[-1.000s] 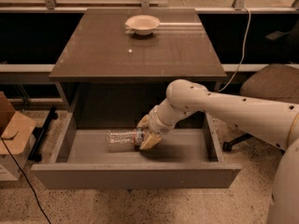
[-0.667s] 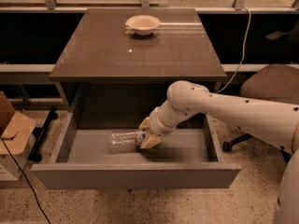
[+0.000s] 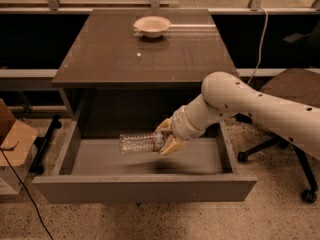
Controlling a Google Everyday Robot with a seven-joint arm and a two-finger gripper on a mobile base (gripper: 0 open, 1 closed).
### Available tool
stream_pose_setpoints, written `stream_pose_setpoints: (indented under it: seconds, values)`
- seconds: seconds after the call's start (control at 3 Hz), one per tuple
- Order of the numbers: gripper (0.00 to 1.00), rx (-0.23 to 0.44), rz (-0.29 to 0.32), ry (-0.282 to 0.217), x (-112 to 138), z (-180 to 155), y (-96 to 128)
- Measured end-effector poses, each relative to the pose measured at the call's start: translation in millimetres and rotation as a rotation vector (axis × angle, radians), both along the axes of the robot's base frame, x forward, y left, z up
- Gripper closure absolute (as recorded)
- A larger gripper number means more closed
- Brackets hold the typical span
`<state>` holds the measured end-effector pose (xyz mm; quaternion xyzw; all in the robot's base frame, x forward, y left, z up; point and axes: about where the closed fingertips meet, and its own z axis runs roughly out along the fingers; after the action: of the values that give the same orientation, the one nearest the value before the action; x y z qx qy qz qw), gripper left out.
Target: Pick water bottle from top drawer and place on counter
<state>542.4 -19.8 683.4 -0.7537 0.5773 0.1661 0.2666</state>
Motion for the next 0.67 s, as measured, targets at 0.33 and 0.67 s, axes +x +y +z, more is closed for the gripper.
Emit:
stream_pose_setpoints:
  seconds: [0.33, 0.67]
  values:
    - [1.0, 0.024, 0.077, -0.085, -14.8, 68.9, -26.6]
    - [1.0, -0.035, 0.092, -0.205, -13.0, 143.2, -48.0]
